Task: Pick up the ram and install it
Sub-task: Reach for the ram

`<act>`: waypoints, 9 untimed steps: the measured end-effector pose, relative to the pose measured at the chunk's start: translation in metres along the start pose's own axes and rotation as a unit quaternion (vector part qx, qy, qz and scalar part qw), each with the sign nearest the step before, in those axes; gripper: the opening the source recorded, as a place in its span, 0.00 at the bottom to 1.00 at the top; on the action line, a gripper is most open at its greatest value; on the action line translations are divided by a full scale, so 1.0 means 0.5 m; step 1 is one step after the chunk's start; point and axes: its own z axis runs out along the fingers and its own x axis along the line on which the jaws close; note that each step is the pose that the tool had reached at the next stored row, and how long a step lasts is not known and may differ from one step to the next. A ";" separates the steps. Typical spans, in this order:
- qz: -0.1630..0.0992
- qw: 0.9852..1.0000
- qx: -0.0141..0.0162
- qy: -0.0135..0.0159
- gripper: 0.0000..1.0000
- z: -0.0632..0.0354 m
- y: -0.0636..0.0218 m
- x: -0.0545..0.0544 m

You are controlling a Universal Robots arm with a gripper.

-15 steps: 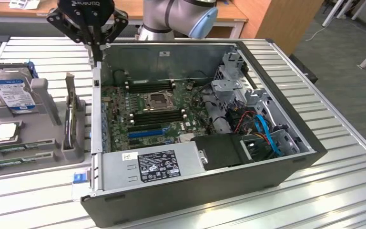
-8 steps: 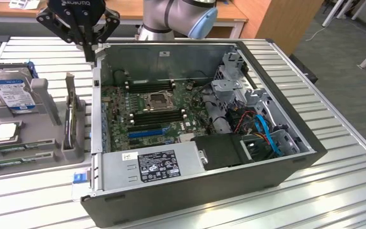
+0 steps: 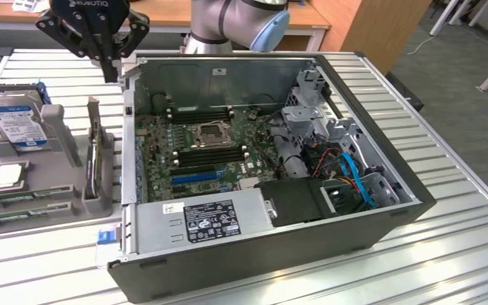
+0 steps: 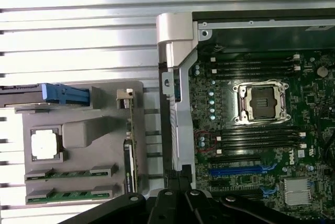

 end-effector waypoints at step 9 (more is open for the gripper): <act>0.000 1.000 0.000 0.000 0.10 -0.001 -0.002 0.030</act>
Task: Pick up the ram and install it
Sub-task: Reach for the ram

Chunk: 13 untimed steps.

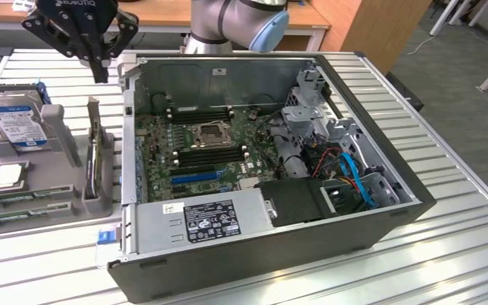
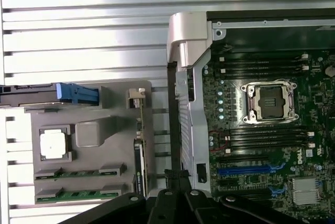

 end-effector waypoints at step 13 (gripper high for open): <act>0.000 1.000 0.000 0.000 0.10 -0.001 -0.003 0.045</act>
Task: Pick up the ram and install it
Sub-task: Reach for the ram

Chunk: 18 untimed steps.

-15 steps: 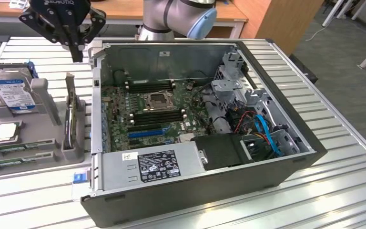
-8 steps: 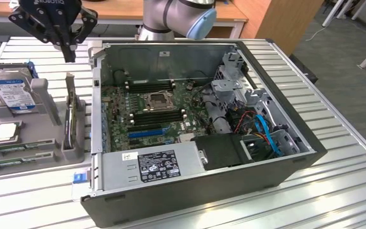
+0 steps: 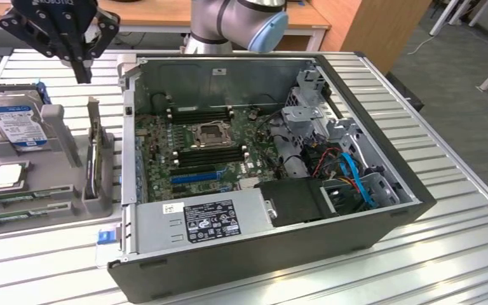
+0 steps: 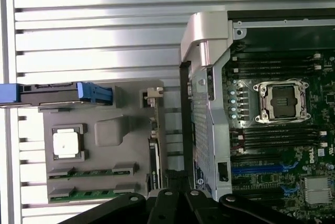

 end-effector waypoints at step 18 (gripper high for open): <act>0.000 1.000 0.000 0.000 0.10 -0.002 -0.005 0.063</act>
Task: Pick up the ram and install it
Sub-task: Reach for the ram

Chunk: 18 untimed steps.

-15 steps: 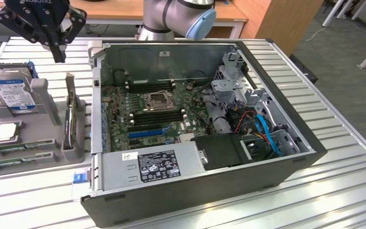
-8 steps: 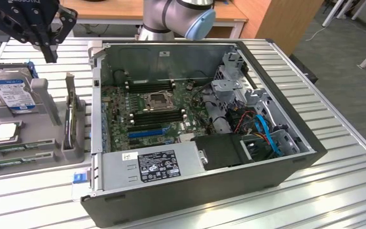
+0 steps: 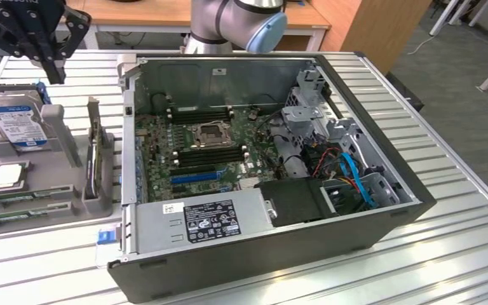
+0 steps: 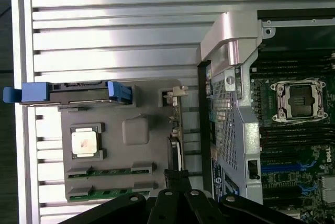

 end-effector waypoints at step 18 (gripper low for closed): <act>0.000 1.000 0.000 0.000 0.10 -0.001 -0.003 0.044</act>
